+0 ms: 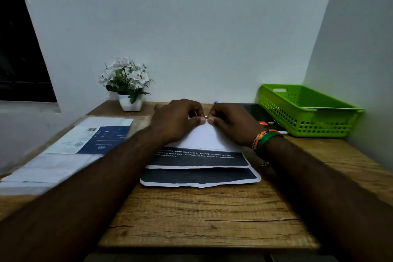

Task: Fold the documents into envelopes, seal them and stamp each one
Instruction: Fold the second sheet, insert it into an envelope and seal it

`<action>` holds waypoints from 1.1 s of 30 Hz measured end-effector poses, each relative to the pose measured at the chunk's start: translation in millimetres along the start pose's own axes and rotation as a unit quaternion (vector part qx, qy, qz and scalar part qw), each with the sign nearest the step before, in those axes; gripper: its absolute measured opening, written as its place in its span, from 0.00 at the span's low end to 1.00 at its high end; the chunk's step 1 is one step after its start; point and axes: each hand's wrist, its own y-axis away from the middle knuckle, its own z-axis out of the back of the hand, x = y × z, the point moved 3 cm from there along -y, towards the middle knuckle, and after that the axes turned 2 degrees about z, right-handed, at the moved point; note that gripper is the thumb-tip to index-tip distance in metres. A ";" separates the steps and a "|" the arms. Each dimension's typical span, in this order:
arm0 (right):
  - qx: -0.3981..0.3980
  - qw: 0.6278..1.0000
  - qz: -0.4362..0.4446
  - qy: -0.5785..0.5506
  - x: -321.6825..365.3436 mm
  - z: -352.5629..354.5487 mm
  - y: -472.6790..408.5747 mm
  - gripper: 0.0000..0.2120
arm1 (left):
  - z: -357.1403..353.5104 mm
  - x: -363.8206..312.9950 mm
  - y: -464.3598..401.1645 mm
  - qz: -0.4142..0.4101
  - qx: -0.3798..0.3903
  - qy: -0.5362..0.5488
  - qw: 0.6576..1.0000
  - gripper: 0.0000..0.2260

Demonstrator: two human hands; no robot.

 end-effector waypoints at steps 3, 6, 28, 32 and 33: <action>-0.001 1.000 -0.015 -0.009 -6.9 5.5 0.3 0.09 | 9.6 11.9 -2.6 0.012 0.009 0.006 1.000 0.10; 0.000 0.999 -0.034 -0.006 -17.0 13.3 4.2 0.10 | 21.4 35.0 -4.3 0.046 0.048 0.005 0.998 0.09; -0.026 0.987 -0.150 -0.050 -65.7 27.6 10.4 0.10 | 28.3 56.3 -2.3 0.094 -0.002 0.166 0.982 0.04; -0.018 0.987 -0.157 -0.039 -67.5 30.6 12.5 0.08 | 28.4 57.9 -2.2 0.095 -0.005 0.173 0.980 0.05; -0.020 0.986 -0.158 -0.040 -67.3 31.4 12.6 0.09 | 29.1 56.6 -2.0 0.093 -0.008 0.175 0.980 0.05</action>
